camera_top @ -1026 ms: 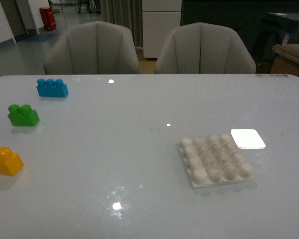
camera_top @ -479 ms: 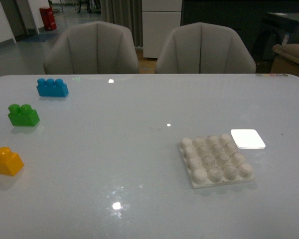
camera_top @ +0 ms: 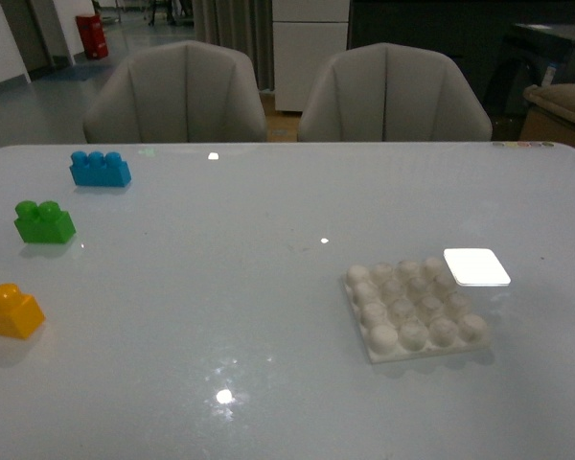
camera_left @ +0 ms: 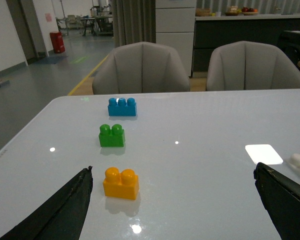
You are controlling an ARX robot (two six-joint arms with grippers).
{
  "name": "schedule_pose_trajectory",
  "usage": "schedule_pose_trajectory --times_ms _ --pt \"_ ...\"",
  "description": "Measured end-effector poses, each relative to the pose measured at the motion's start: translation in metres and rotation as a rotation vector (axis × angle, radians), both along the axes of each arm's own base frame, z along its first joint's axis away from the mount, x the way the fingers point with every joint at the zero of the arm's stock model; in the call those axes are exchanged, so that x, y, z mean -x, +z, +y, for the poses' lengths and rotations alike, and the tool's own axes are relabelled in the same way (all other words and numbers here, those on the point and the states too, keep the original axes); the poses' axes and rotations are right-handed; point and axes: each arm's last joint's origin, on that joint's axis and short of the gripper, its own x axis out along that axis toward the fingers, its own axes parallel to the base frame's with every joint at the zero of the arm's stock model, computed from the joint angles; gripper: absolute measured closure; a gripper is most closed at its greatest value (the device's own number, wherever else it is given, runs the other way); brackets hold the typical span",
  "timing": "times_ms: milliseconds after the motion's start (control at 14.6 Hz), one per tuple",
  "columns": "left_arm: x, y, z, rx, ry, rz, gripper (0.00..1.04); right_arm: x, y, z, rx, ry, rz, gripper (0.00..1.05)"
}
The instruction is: Insert yellow block into base center
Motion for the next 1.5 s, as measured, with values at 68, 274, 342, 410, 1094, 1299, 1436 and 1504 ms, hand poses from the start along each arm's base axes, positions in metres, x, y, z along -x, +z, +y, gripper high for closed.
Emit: schedule_pose_trajectory --times_ms 68,274,342,410,1094,1299,1436,1504 --pt "0.0 0.0 0.0 0.0 0.0 0.0 0.07 -0.012 -0.024 0.007 0.021 0.026 0.092 0.06" --pt "0.0 0.0 0.0 0.0 0.0 0.0 0.07 -0.022 -0.087 0.035 0.028 0.107 0.291 0.06" --pt "0.0 0.0 0.0 0.0 0.0 0.0 0.07 -0.026 -0.097 0.042 0.02 0.12 0.323 0.06" --pt "0.0 0.0 0.0 0.0 0.0 0.0 0.07 -0.033 -0.101 0.047 -0.005 0.126 0.328 0.06" --pt "0.0 0.0 0.0 0.0 0.0 0.0 0.07 -0.06 -0.128 0.077 -0.077 0.142 0.405 0.06" --pt "0.0 0.0 0.0 0.0 0.0 0.0 0.07 -0.06 -0.133 0.081 -0.12 0.132 0.415 0.06" --pt "0.0 0.0 0.0 0.0 0.001 0.0 0.07 -0.06 -0.137 0.086 -0.156 0.127 0.408 0.06" --pt "0.0 0.0 0.0 0.0 0.0 0.0 0.07 -0.059 -0.139 0.094 -0.165 0.142 0.406 0.06"
